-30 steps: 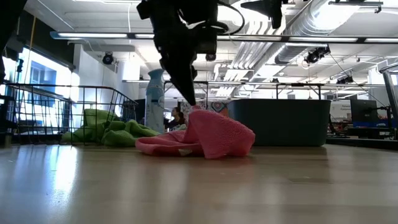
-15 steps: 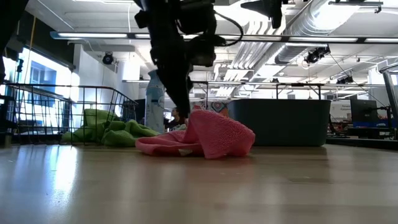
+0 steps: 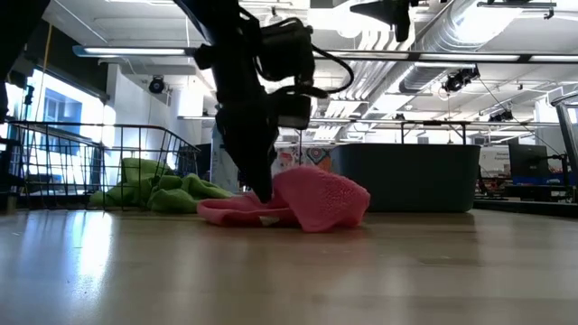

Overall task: Sort microfiber towel by color & place in baskets
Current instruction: Put the pink towel into the transparent bin

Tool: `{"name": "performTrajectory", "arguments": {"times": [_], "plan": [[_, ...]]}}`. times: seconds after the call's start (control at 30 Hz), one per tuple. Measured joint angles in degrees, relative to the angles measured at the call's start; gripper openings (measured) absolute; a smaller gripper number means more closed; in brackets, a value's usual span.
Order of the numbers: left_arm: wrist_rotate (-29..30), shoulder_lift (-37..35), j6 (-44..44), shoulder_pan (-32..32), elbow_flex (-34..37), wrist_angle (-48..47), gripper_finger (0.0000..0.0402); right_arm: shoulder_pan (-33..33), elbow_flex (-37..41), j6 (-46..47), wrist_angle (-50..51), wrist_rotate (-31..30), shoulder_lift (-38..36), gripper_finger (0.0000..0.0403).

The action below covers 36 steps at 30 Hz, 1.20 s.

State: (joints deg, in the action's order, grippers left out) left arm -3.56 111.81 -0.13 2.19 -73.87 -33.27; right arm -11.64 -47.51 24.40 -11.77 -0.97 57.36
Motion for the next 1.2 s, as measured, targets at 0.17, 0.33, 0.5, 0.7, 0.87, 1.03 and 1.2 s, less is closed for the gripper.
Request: {"name": "performTrajectory", "arguments": {"times": [0.17, 0.33, 0.5, 0.7, 0.87, 1.03, 1.2], "plan": [[3.49, 2.59, -0.55, -0.91, -0.13, 1.17, 0.0303, 0.0, 0.0, -0.02, 0.41, -0.4, -0.02, 0.0272], [4.66, 4.48, -2.18, -1.28, -0.39, 1.09, 0.0303, 0.0, 0.0, -0.04, 0.42, -0.5, -0.02, 0.0272], [6.39, 5.17, -1.94, -1.86, -0.39, 1.37, 0.0284, 0.0, 0.0, -0.48, 0.39, -0.52, -0.02, 0.0272], [5.2, 5.22, -5.65, -1.64, -0.35, 1.5, 0.0135, 0.0, 0.0, -0.47, 0.39, -0.55, -0.01, 0.0272], [1.92, 4.93, -5.36, -0.24, -0.3, 0.86, 0.0016, 0.0, 0.0, -0.46, 0.37, -0.55, -0.02, 0.0272], [0.88, 2.6, -4.72, 0.43, 0.12, -0.13, 0.0004, 0.0, 0.0, -0.27, 0.39, -0.55, -0.02, 0.0272], [1.62, -2.44, -3.26, 0.86, 0.33, -2.16, 0.0002, 0.0, 0.0, -0.28, 0.35, -0.55, -0.02, 0.0272]]}}
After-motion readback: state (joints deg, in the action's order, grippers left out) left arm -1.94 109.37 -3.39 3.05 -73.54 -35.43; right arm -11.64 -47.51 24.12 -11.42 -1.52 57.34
